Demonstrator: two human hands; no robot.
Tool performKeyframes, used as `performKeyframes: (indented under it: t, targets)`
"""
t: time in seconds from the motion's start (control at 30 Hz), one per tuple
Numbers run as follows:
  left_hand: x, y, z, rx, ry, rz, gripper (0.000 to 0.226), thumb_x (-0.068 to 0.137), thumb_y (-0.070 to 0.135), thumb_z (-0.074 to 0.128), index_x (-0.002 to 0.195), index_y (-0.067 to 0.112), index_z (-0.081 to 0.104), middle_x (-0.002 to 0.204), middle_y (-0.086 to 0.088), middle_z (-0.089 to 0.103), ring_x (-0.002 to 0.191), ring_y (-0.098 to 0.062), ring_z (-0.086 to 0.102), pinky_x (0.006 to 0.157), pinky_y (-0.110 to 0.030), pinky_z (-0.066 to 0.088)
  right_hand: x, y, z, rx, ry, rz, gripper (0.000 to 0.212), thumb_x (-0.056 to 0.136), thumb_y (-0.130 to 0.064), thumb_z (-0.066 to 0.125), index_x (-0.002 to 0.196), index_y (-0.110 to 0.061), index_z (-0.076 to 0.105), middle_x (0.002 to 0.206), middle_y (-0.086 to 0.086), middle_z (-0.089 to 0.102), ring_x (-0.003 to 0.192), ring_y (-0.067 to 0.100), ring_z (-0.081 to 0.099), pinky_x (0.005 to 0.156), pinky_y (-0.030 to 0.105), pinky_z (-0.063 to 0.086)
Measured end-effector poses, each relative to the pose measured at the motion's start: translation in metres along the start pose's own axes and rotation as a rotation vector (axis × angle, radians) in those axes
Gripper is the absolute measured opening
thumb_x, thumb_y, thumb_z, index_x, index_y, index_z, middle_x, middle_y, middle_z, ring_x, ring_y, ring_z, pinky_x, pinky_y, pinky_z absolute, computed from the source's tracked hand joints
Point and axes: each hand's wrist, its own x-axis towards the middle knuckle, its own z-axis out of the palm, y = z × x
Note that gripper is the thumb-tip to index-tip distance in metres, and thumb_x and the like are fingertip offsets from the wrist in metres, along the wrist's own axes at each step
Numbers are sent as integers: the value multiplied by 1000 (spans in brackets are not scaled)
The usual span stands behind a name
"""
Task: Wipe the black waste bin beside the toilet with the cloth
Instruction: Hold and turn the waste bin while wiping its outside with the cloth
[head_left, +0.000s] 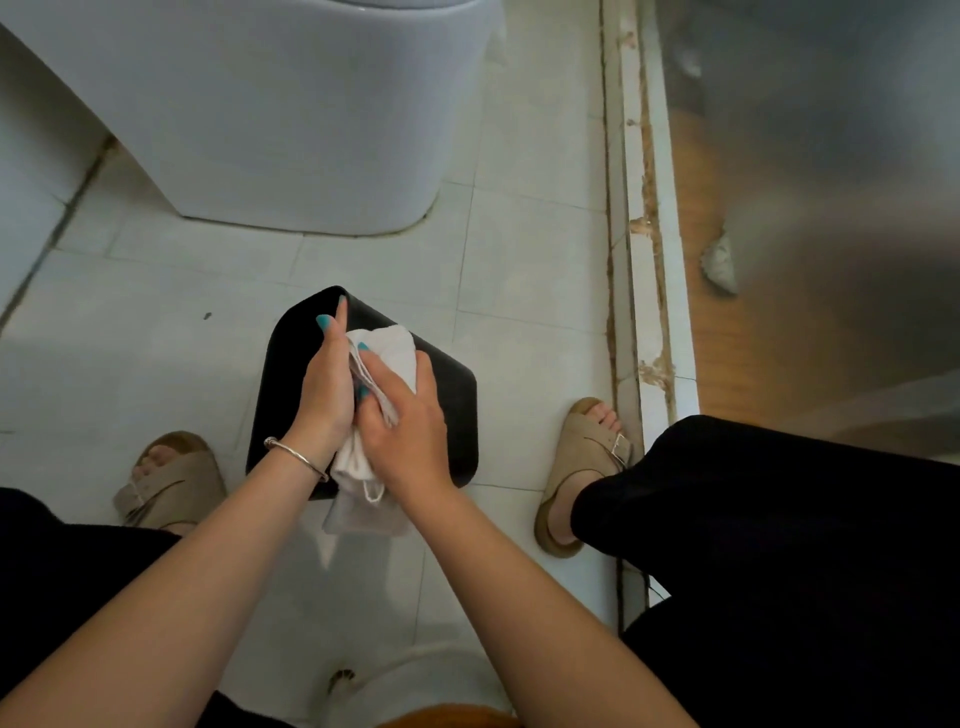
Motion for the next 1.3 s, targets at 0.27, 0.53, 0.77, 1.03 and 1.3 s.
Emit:
performKeyframes:
  t: [0.27, 0.53, 0.77, 1.03, 1.3]
  targets:
    - [2, -1, -15, 159, 40, 49, 47, 101, 51, 16, 146, 42, 25, 150, 5, 34, 132, -6, 34, 100, -17, 23, 3, 27, 2, -88, -10, -32, 45, 91, -23, 50, 129, -45, 56, 153, -2, 27, 121, 8, 40, 88, 15, 41]
    - [-2, -3, -14, 131, 40, 71, 47, 101, 46, 26, 147, 37, 27, 153, 9, 29, 137, -6, 28, 104, -18, 22, 10, 86, -18, -128, 38, 198, 39, 95, -27, 48, 130, -42, 56, 150, -6, 31, 121, 12, 45, 90, 20, 38]
    - [-6, -2, -3, 135, 18, 90, 47, 101, 48, 25, 147, 38, 26, 152, 12, 28, 135, -1, 26, 101, -14, 21, 12, 122, -32, -103, 147, 501, 41, 97, -33, 46, 138, -39, 48, 150, 1, 35, 126, 25, 47, 89, 27, 37]
    - [-6, 0, 9, 117, -51, 123, 45, 102, 40, 30, 147, 33, 28, 143, 18, 33, 125, 9, 27, 82, 12, 21, 3, 104, -25, -138, 171, 556, 43, 97, -35, 45, 139, -43, 45, 146, 2, 39, 113, 21, 51, 92, 32, 41]
    - [-5, -2, 2, 106, 4, 114, 46, 102, 43, 28, 147, 36, 27, 130, 19, 41, 112, 10, 42, 72, 10, 29, 10, 17, -7, -91, 20, 93, 49, 85, -36, 46, 132, -50, 48, 136, -7, 41, 106, 15, 55, 85, 29, 47]
